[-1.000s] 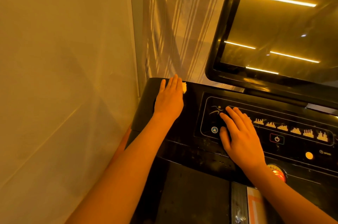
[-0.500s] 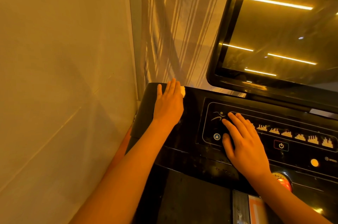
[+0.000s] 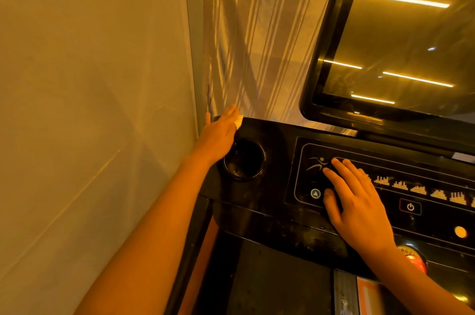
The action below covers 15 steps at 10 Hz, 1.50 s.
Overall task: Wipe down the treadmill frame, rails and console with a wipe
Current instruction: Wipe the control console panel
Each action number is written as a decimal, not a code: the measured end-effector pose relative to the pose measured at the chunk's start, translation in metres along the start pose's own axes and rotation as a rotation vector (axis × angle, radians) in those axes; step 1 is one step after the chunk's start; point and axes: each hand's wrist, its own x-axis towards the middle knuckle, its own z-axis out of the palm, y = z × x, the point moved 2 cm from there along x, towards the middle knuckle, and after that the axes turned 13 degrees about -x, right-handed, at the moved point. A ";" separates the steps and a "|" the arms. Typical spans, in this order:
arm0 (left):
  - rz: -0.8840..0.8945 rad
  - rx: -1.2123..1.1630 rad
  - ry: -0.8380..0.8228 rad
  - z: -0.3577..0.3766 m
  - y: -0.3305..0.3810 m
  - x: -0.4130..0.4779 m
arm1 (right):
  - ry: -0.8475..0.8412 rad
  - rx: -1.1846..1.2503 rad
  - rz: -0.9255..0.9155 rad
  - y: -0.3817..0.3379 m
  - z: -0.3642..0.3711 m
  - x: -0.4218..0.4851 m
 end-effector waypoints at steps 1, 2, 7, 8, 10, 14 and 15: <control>0.055 -0.061 -0.038 -0.002 -0.017 0.000 | 0.004 0.002 -0.002 0.000 -0.001 0.001; 0.053 -0.035 -0.037 -0.003 -0.030 0.000 | 0.009 0.003 0.002 -0.001 -0.001 0.000; -0.070 -0.236 0.146 0.013 -0.039 -0.038 | 0.008 -0.003 -0.002 -0.002 -0.001 0.001; -0.111 -0.299 0.239 0.015 -0.038 -0.036 | 0.006 -0.004 -0.001 -0.003 -0.001 0.001; -0.078 -0.212 0.230 0.019 -0.033 -0.035 | 0.010 -0.001 -0.002 -0.002 -0.002 0.001; -0.020 -0.107 -0.008 0.016 -0.054 -0.053 | 0.017 0.003 -0.002 -0.002 -0.001 0.001; -0.067 -0.127 -0.019 0.009 -0.048 -0.033 | 0.013 0.003 -0.003 -0.002 -0.001 0.001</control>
